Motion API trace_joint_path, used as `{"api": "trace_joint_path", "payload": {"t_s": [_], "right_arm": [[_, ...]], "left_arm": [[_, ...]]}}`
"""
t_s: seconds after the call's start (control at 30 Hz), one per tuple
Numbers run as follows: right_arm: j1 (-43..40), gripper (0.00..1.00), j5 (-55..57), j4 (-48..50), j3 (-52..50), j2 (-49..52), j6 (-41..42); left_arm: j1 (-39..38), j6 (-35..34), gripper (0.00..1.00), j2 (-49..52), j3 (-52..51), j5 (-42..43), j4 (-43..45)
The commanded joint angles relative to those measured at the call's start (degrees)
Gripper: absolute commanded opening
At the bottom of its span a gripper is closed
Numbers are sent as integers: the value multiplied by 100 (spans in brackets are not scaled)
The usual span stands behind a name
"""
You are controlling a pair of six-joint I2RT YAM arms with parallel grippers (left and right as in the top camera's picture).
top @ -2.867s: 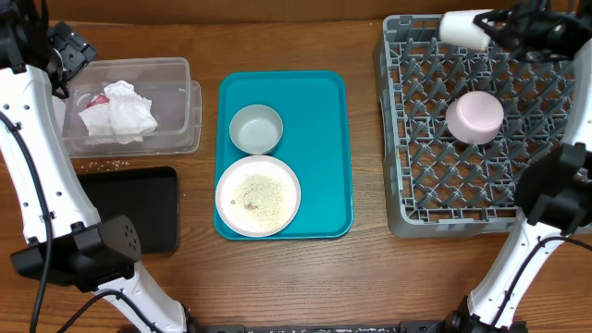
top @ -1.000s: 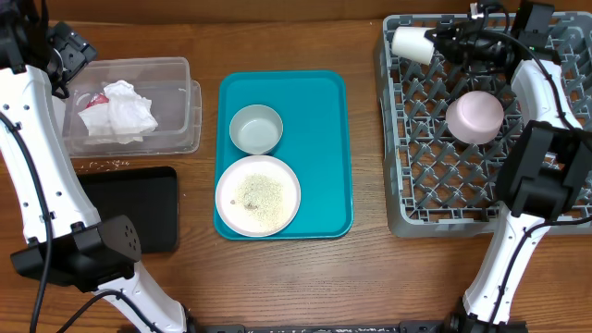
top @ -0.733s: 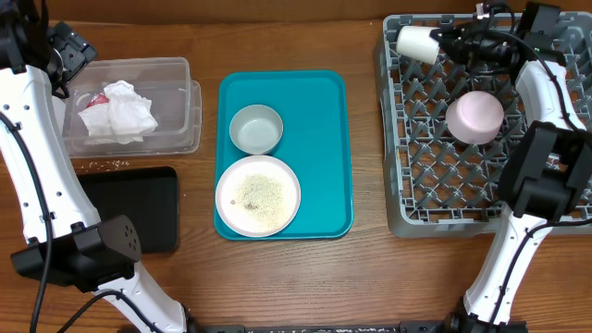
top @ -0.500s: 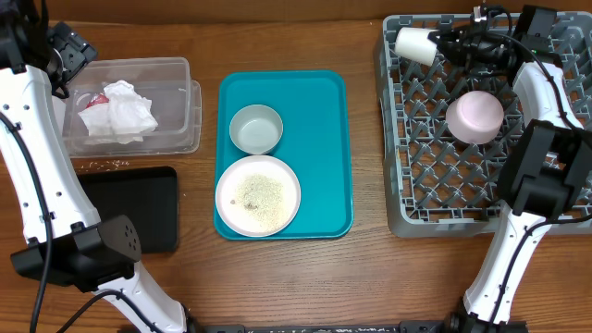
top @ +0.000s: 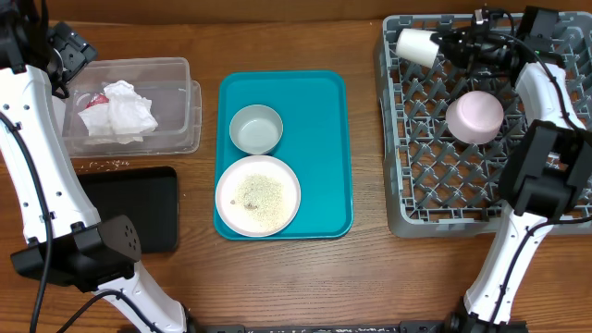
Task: Sort waste into correct bins and load items into the dishwasher
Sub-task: 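Set the white cup upright in the rack and open the right gripper, then move the right gripper back left over the saucer and plate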
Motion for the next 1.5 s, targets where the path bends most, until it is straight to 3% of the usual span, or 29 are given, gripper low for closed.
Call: {"api": "trace_joint_path", "payload": {"t_s": [0.0,0.37,0.9,1.1,1.37,1.43,1.47], "right_arm": [[-227,8,393,-199,-13,13,76],[-476,24,719,-669,-13,-407,11],[-310,23,4413,-2780,-13,-2328,-769],[232,23,4854,-2992,-13,-2712,-946],[1926,24,5171,-3272,-15,-2734,-1729],[2415,44,5453,-3314,-15,-2734,-1731],[2693,64,5563,-3311,-15,-2732,-1794]], "left_arm": [[-39,68,100,39,-9,-13,0],[-39,68,100,39,-9,-13,0],[-39,68,100,39,-9,-13,0],[-39,68,100,39,-9,-13,0],[-39,68,100,39,-9,-13,0],[-39,68,100,39,-9,-13,0],[-39,68,100,39,-9,-13,0]]}}
